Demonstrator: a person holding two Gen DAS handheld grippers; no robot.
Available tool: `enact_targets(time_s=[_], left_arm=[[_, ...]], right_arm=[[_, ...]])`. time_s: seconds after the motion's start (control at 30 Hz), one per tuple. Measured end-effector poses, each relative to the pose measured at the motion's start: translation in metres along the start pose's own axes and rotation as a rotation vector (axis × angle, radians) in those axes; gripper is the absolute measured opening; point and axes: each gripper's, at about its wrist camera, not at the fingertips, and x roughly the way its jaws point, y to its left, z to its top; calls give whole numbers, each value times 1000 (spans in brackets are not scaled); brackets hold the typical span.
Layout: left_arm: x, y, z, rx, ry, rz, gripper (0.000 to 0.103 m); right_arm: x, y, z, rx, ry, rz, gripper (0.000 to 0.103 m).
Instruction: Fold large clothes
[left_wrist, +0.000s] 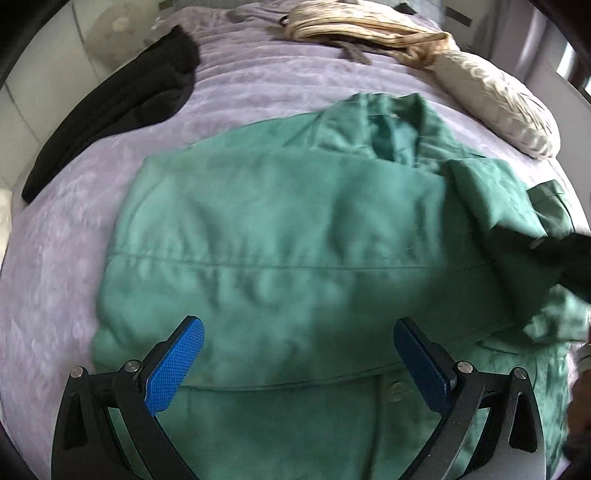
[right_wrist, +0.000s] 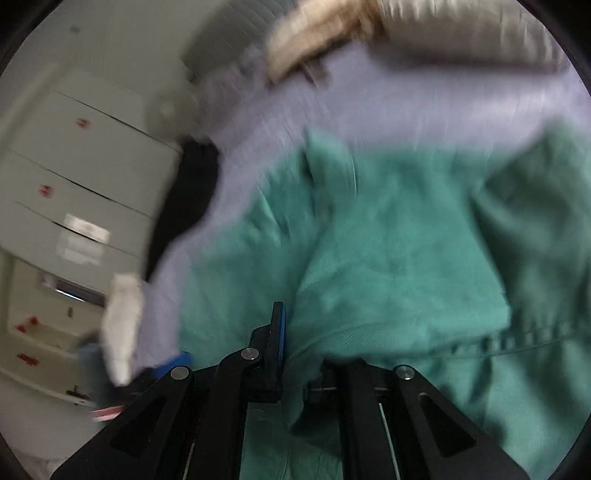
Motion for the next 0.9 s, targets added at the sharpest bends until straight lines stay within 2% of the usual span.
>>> enact_targets(time_s=[0.07,0.1,0.13,0.17,0.2,0.23,0.3,0.33,0.37,0.4,0.47,0.57,0.67,0.73,0.83,0.9], left_arm=[[1,8,-4,-14,1,-11,103],[0,13,-7,-15,-1,-16,103],[0,17,-10,-13,-3,-18,103],[-1,21,-12,-12,-5,-20,103],[0,22,-13,-13,-6,-22,103],[-1,25,-16,-17,-6,-27,103],[-2,32,-20,-31,-1,-35,103],[-2,35,-21,-39,0,-36,103],[-4,40,-23,-49,-2,-33,103],[-5,45,-24,-60,-7,-29,103],[-8,55,-25,-80,-14,-23,103],[-12,75,-29,-111,-25,0,103],[-9,93,-31,-138,-11,36,103],[-8,102,-32,-157,-1,45,103],[-6,106,-33,-160,4,34,103],[-4,102,-32,-157,8,11,103]], right_arm=[[24,-15,-15,89,47,-56,12],[26,-20,-17,124,51,-54,18],[25,-28,-22,178,47,-28,27],[19,-34,-27,230,28,23,50],[10,-37,-31,270,-4,52,67],[-2,-41,-33,307,-55,50,69],[-17,-46,-36,340,-114,9,66],[-22,-47,-35,348,-135,-10,59],[-27,-46,-28,350,-160,-32,32],[-29,-43,-20,334,-166,-61,13],[-21,-20,-3,268,-168,-68,13],[0,32,8,81,-132,-67,13],[28,67,1,-54,-56,-83,13],[51,83,-7,-107,5,-111,17],[91,89,-23,-136,154,-149,31],[97,90,-34,-143,200,-137,54]])
